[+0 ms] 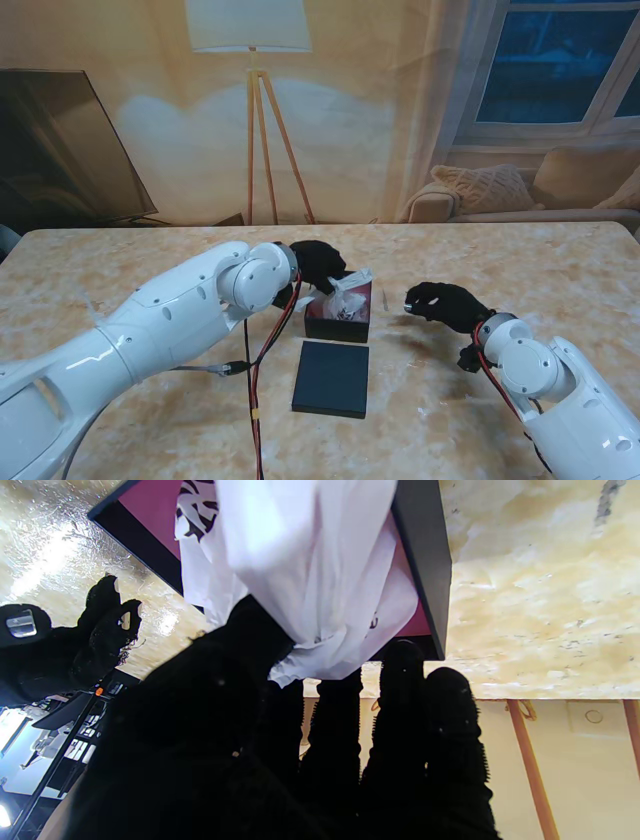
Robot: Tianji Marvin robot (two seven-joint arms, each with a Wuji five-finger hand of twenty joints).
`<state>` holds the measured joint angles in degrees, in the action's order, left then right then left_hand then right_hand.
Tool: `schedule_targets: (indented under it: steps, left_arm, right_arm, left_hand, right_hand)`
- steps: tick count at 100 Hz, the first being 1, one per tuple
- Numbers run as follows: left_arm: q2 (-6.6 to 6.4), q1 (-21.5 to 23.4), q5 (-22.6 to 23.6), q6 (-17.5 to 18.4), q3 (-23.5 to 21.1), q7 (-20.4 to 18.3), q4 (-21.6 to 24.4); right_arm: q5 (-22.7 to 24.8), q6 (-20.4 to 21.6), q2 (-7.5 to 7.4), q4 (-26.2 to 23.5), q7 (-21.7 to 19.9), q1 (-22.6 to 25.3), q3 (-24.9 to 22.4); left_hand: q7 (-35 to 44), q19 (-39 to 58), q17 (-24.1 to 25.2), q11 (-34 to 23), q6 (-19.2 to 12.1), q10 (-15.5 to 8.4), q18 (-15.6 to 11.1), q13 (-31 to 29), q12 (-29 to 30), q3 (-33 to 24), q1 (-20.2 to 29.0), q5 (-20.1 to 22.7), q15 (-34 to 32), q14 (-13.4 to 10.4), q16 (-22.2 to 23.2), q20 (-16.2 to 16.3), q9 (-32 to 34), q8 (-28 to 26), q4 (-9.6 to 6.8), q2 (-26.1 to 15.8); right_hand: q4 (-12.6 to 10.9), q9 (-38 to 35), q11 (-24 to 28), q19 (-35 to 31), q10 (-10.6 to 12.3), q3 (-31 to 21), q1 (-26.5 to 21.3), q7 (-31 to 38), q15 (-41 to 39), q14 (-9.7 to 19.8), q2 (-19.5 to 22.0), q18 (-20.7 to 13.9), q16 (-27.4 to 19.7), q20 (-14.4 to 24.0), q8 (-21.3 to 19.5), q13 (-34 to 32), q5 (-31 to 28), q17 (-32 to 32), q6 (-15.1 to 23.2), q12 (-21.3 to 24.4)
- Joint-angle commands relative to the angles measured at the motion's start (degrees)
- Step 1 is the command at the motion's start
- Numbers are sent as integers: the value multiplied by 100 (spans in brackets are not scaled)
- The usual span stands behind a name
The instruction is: Pack mini donuts into a plastic bag, tie the opening and put the bag into the gift box
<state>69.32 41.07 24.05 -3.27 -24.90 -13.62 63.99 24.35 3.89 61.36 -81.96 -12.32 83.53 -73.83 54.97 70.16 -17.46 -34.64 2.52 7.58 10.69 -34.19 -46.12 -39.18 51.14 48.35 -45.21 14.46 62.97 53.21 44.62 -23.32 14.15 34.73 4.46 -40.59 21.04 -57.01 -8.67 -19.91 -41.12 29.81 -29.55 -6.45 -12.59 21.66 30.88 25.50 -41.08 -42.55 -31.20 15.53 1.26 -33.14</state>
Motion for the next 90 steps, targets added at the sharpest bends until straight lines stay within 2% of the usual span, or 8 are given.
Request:
schedule_targets:
  steps: [1, 16, 22, 43, 66, 71, 81, 90]
  left_arm:
    - [92, -18, -50, -59, 35, -61, -13]
    - [41, 48, -50, -189, -47, -100, 146]
    - [-9, 109, -9, -208, -144, -106, 270]
    - [-155, 315, 176, -161, -467, -83, 615]
    - [-308, 715, 425, 75, -924, 49, 1011]
    - [-355, 807, 484, 161, -1028, 40, 1118]
    - [-451, 959, 644, 391, -1190, -22, 1287]
    - [-537, 1030, 864, 663, -1263, -78, 1365]
  right_arm:
    - [27, 7, 24, 0, -72, 47, 3]
    - [28, 11, 22, 3, -78, 51, -6]
    - [22, 16, 23, 3, -74, 54, -11]
    - [-11, 107, 43, 8, 24, 85, -52]
    - [16, 117, 34, 2, -4, 100, -72]
    - [10, 106, 34, -9, -4, 107, -75]
    - [17, 108, 33, -21, -6, 119, -84]
    - [28, 120, 31, -24, -5, 127, -93]
  left_hand:
    - [174, -130, 131, 26, -86, 85, -180, 50, 92, -68, -7, 72, -13, 51, 41, -88, -144, -105, 54, -130]
    - [-1687, -719, 677, 552, 559, 560, 9, 833, 1294, -331, -575, -501, 687, 296, -488, -304, -1030, -356, -19, -257]
    - [-2886, -974, 895, 947, 1086, 814, 113, 1143, 1558, -1072, -1306, -689, 1038, 394, -801, -388, -1363, -118, -519, -358]
    - [-4670, -1669, 1334, 1625, 1877, 1211, 269, 1814, 1940, -1249, -1878, -1388, 1703, 518, -1395, -656, -2151, 476, -501, -207]
    - [-4683, -1791, 1240, 1561, 1198, 987, 169, 1687, 1929, -1136, -1649, -1448, 1756, 338, -1541, -763, -2140, 333, -536, -366]
    - [-4481, -1767, 1146, 1448, 888, 766, 131, 1560, 1887, -1130, -1475, -1278, 1738, 258, -1565, -801, -2015, 199, -526, -349]
    - [-3964, -1456, 699, 962, -27, -320, -196, 962, 1758, -1312, -986, -1213, 1584, -244, -1582, -903, -1602, 83, -484, -173]
    - [-3343, -1301, 386, 796, -243, -476, -400, 617, 1826, -1553, -761, -1236, 1530, -543, -1604, -1093, -1373, 57, -447, 64]
  right_hand:
    - [83, -60, 30, -97, 115, -51, -54, 42, -66, 78, -36, 30, 147, 35, 57, -59, -33, 16, 186, -68]
    - [79, -54, 29, -94, 106, -55, -48, 35, -69, 70, -35, 29, 147, 34, 61, -58, -34, 12, 174, -67]
    - [78, -56, 31, -102, 119, -56, -42, 32, -75, 83, -32, 32, 149, 37, 60, -65, -32, 25, 176, -68]
    - [81, -81, 67, -127, 125, -81, -51, 49, -129, 102, -76, 28, 169, 41, 51, -104, -50, 63, 176, -83]
    - [75, -87, 80, -115, 129, -112, -21, 34, -144, 107, -68, 20, 170, 31, 50, -109, -43, 42, 168, -84]
    - [75, -85, 84, -123, 126, -120, -18, 29, -152, 106, -68, 25, 173, 33, 50, -110, -39, 53, 168, -86]
    - [73, -87, 89, -130, 137, -132, -10, 20, -162, 116, -71, 32, 176, 35, 50, -114, -37, 57, 176, -88]
    - [75, -88, 90, -127, 136, -143, -13, 16, -170, 110, -73, 26, 178, 32, 48, -122, -24, 59, 181, -88]
